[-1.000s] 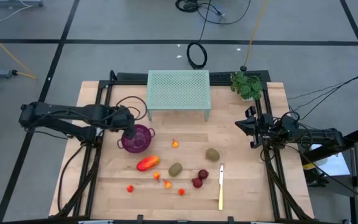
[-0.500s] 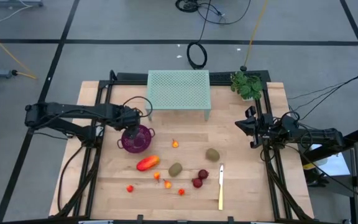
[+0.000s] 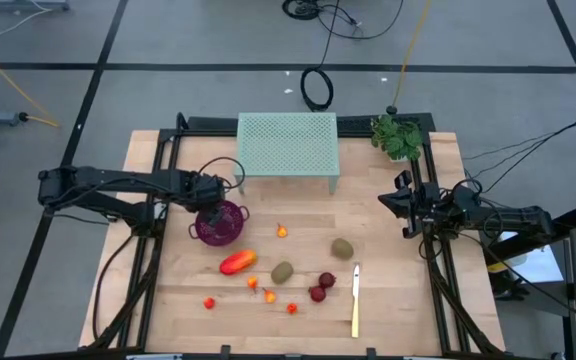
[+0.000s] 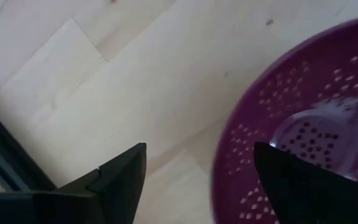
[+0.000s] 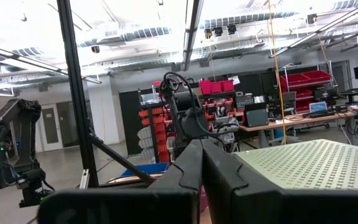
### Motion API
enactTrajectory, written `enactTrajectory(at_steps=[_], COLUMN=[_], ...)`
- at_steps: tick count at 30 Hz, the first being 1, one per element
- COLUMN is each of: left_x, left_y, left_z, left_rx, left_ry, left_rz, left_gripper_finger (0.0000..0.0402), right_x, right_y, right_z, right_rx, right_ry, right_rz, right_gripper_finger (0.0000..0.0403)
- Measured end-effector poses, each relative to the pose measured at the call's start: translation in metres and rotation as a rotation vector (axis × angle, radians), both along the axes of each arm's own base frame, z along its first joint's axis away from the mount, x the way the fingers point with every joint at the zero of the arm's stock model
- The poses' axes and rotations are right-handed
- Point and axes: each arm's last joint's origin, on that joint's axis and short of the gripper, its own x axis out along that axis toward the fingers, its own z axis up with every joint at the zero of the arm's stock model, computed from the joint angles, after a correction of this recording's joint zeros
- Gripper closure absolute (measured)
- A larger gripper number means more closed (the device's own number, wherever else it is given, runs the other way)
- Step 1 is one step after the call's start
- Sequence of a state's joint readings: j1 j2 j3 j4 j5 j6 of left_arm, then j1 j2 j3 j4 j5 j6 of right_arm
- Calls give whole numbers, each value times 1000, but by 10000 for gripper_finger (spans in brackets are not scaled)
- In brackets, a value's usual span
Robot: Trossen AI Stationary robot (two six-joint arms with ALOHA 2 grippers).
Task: Pick & Place Fruit
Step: Put the red strainer bowl on the shelf
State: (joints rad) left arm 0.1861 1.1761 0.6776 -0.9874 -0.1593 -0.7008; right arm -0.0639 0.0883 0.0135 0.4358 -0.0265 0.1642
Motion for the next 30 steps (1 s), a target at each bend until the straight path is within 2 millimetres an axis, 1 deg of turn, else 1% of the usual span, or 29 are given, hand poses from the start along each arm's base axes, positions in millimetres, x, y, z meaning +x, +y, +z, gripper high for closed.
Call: enactTrajectory(at_steps=[3, 7, 14, 24, 29, 30], left_x=[-5, -5, -3, -2, 0, 1], left_y=[0, 0, 0, 0, -1, -1], left_z=[-8, -15, -15, -14, -13, -12], left_rx=[-31, -60, -58, -62, -105, -111], left_ry=[26, -6, -31, -35, -68, -80], left_rz=[9, 13, 12, 18, 10, 8], left_gripper_finger=[139, 169, 225, 327, 385, 391], right_x=[0, 0, 0, 0, 0, 0], right_y=[0, 0, 0, 0, 0, 0], right_z=[0, 0, 0, 0, 0, 0], right_rx=[0, 0, 0, 0, 0, 0], right_ry=[0, 0, 0, 0, 0, 0], right_rz=[0, 0, 0, 0, 0, 0], right_gripper_finger=[403, 403, 403, 403, 403, 403])
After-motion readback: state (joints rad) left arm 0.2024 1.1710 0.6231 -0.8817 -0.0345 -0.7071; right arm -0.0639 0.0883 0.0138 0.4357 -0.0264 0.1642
